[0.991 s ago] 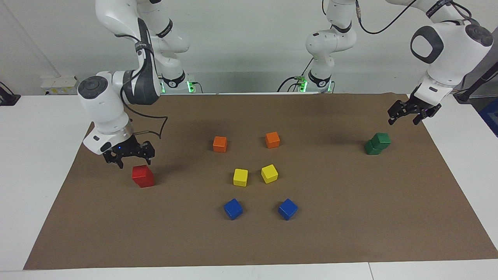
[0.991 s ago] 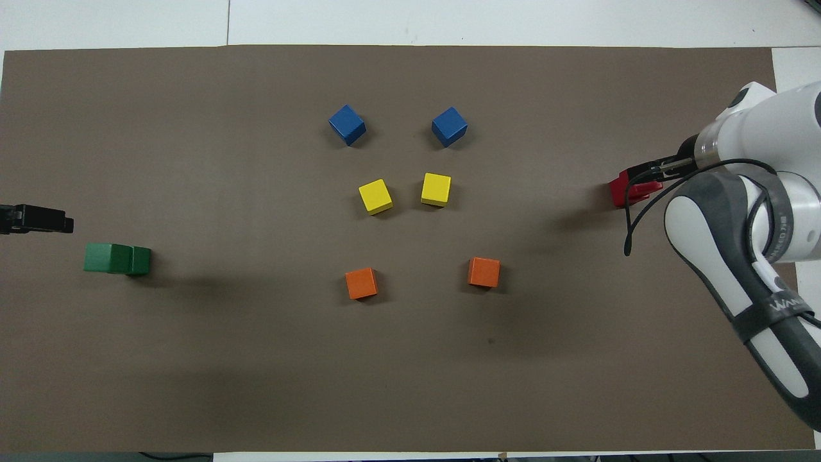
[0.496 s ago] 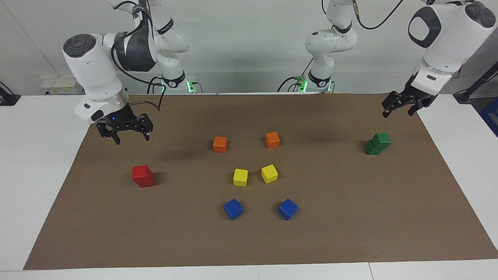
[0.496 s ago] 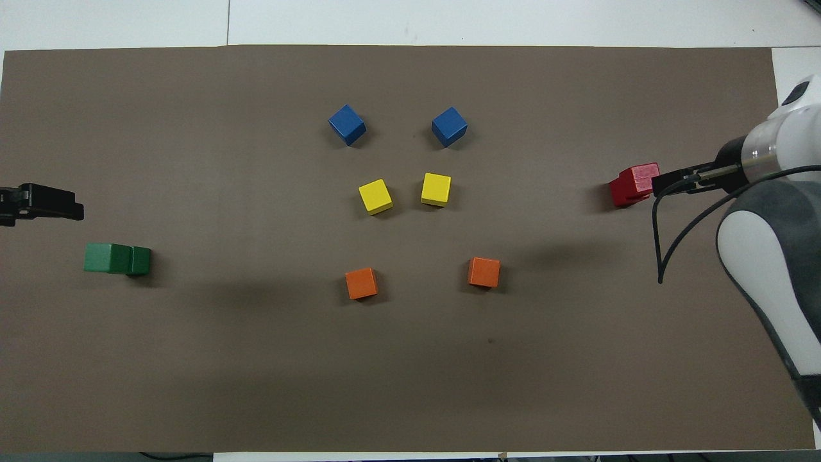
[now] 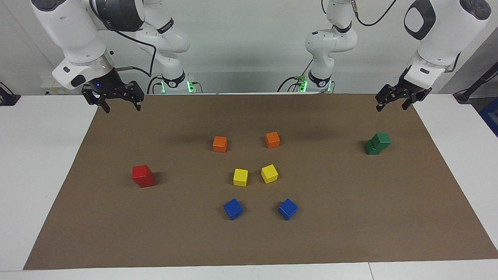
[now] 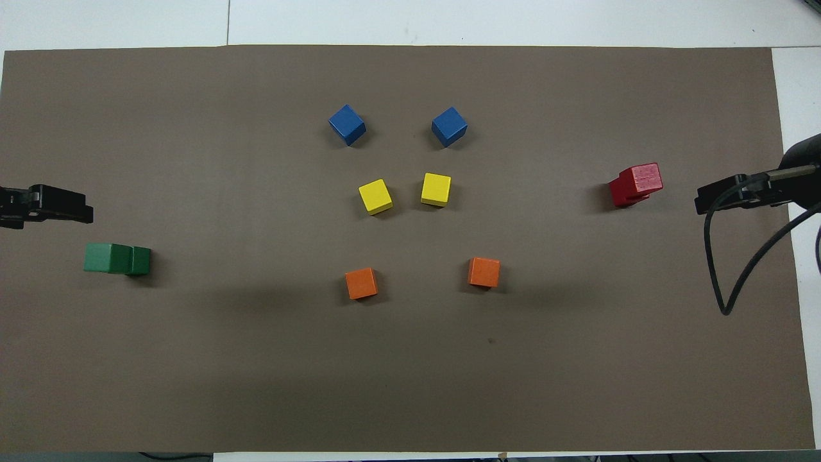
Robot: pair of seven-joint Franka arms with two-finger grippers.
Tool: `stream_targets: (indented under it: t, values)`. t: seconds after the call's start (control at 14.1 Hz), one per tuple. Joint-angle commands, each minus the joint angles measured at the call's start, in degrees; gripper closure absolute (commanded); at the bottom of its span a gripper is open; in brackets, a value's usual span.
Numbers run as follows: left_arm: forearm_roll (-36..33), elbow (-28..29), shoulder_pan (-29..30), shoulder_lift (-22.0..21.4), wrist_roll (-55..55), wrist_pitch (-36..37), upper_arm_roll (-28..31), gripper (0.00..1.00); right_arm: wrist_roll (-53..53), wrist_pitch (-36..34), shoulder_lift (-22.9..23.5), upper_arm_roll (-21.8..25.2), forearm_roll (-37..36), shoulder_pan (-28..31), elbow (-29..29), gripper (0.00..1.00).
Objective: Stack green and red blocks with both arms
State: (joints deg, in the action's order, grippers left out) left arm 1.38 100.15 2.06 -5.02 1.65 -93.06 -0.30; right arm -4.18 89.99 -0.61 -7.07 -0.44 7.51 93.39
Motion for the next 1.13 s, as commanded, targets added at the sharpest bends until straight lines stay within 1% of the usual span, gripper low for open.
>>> stream_targets:
  t: [0.0,0.14,0.35,0.5,0.64,1.06]
  values:
    - [-0.77,0.22,0.05,-1.91,-0.51,4.71,0.21,0.00,0.84,-0.16,1.05,-0.40,-0.09,0.58,-1.45,0.00]
    - [-0.68,0.31,-0.30,-2.36,-0.59,6.40,0.47,0.00,0.84,-0.16,1.13,-0.40,-0.09,0.58,-1.45,0.00]
    - [-0.68,0.40,-0.56,-1.57,-1.12,9.12,0.47,0.00,0.93,-0.16,1.13,-0.40,-0.09,0.58,-1.36,0.00]
    - [-0.68,0.05,-2.14,-1.22,-2.25,7.91,1.34,0.00,0.93,-0.16,0.96,-0.40,-0.18,0.58,-1.01,0.00]
    - [-0.77,-0.04,-1.89,-2.00,-2.09,5.79,0.56,0.00,0.93,-0.16,0.96,-0.40,-0.18,0.66,-1.10,0.00]
    - [-0.68,-0.04,-1.71,-3.15,-2.00,6.05,0.74,0.00,0.93,0.36,0.87,-0.40,-0.09,0.84,-0.75,0.00]
